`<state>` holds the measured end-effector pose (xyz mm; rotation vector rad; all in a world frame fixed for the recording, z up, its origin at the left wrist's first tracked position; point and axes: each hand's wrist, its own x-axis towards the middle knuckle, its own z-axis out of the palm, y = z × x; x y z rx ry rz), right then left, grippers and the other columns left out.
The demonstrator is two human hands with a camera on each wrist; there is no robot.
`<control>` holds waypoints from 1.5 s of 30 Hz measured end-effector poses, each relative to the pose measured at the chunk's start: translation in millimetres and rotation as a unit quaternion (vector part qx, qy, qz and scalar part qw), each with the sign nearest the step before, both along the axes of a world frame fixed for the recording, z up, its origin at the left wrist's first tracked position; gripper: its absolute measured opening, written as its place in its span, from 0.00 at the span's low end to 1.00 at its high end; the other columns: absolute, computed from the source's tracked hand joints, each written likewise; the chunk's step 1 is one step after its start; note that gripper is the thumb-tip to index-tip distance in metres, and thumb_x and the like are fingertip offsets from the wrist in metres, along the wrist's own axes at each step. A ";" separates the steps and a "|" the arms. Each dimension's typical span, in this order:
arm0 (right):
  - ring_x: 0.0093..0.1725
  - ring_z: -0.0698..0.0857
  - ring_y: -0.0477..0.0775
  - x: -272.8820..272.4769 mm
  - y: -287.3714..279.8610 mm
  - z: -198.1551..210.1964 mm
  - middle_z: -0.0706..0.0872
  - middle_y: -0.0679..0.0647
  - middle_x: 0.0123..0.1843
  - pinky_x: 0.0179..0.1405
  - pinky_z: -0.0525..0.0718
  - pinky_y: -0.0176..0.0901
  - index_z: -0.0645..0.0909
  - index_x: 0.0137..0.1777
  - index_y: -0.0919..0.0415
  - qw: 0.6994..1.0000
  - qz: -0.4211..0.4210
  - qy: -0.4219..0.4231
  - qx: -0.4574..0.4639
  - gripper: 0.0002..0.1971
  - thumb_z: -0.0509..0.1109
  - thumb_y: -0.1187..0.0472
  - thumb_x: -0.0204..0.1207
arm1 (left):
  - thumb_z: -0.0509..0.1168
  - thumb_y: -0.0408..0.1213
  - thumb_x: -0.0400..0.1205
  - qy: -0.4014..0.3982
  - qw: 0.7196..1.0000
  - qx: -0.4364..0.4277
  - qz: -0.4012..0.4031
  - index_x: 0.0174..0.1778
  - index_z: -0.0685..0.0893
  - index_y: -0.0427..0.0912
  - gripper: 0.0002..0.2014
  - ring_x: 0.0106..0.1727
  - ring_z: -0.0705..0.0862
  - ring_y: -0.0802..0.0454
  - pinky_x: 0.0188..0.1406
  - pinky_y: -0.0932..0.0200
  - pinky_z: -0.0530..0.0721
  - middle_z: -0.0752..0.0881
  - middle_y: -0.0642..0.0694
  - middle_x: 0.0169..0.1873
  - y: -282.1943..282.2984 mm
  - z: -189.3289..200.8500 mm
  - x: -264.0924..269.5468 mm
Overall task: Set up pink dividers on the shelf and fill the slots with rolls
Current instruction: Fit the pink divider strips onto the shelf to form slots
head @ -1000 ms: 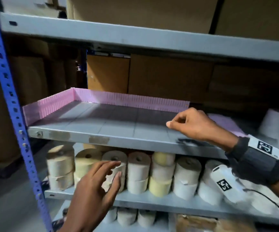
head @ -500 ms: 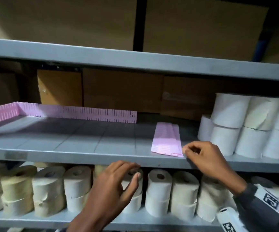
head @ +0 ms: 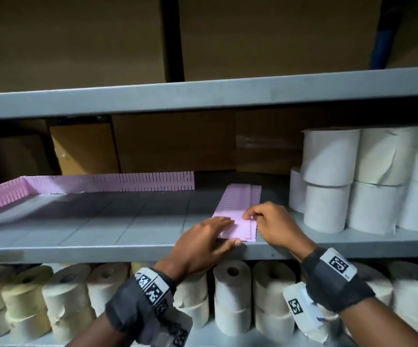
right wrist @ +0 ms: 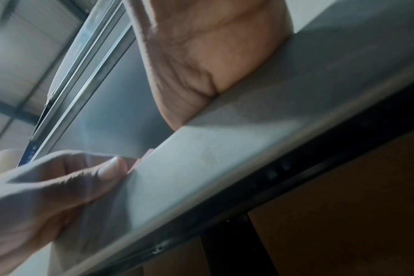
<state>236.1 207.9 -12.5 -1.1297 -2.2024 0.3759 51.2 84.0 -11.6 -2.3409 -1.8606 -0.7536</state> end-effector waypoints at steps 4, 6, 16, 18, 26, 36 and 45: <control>0.52 0.86 0.44 2.8 1.5 -3.8 0.87 0.38 0.49 0.54 0.88 0.50 0.84 0.33 0.37 0.999 0.000 0.042 0.004 0.23 0.59 0.66 0.78 | 0.65 0.62 0.84 0.012 0.997 0.073 -0.017 0.73 0.86 0.54 0.25 0.72 0.81 0.59 0.66 0.63 0.78 0.84 0.57 0.72 0.0 -13.0 -3.1; 0.51 0.87 0.44 3.2 2.7 -5.4 0.88 0.40 0.49 0.51 0.87 0.44 0.85 0.39 0.41 0.996 -0.008 0.085 0.002 0.20 0.60 0.67 0.79 | 0.68 0.59 0.84 0.003 0.994 0.098 -0.037 0.69 0.88 0.56 0.20 0.69 0.83 0.59 0.64 0.61 0.81 0.87 0.59 0.68 -0.9 -13.2 -2.5; 0.40 0.80 0.32 5.8 5.5 -4.0 0.80 0.29 0.39 0.32 0.71 0.27 0.82 0.56 0.43 0.976 -0.099 0.191 -0.012 0.06 0.70 0.52 0.81 | 0.69 0.42 0.86 -0.204 0.939 0.262 -0.088 0.69 0.88 0.51 0.15 0.58 0.89 0.69 0.49 0.63 0.91 0.90 0.62 0.60 -15.3 4.1 -7.3; 0.38 0.78 0.31 5.8 6.1 -2.5 0.79 0.30 0.37 0.32 0.70 0.28 0.78 0.56 0.41 0.973 -0.115 0.201 -0.023 0.08 0.71 0.45 0.80 | 0.69 0.35 0.84 -0.235 0.921 0.297 -0.086 0.68 0.85 0.53 0.17 0.54 0.92 0.65 0.49 0.63 0.91 0.92 0.60 0.56 -19.6 7.0 -14.4; 0.49 0.88 0.54 7.1 6.3 3.9 0.89 0.50 0.50 0.50 0.87 0.54 0.81 0.64 0.52 0.955 -0.106 0.263 -0.092 0.18 0.64 0.42 0.83 | 0.67 0.36 0.83 -0.529 0.789 0.302 -0.080 0.61 0.91 0.53 0.14 0.48 0.94 0.49 0.49 0.52 0.94 0.95 0.50 0.50 -54.7 14.0 -46.5; 0.34 0.86 0.46 -16.0 -27.6 44.8 0.89 0.50 0.40 0.25 0.84 0.37 0.86 0.51 0.46 0.959 -0.007 0.265 -0.104 0.08 0.67 0.48 0.84 | 0.64 0.40 0.86 -0.553 0.765 0.328 0.032 0.68 0.86 0.44 0.16 0.43 0.94 0.42 0.41 0.56 0.94 0.94 0.37 0.50 -105.4 14.0 -109.2; 0.22 0.87 0.44 -120.7 -36.1 113.2 0.88 0.49 0.25 0.20 0.80 0.35 0.85 0.40 0.52 0.981 0.032 0.190 -0.034 0.10 0.73 0.48 0.79 | 0.57 0.31 0.92 -0.444 0.786 0.403 0.147 0.73 0.81 0.52 0.17 0.45 0.94 0.48 0.46 0.57 0.94 0.92 0.45 0.53 -168.0 23.6 -163.7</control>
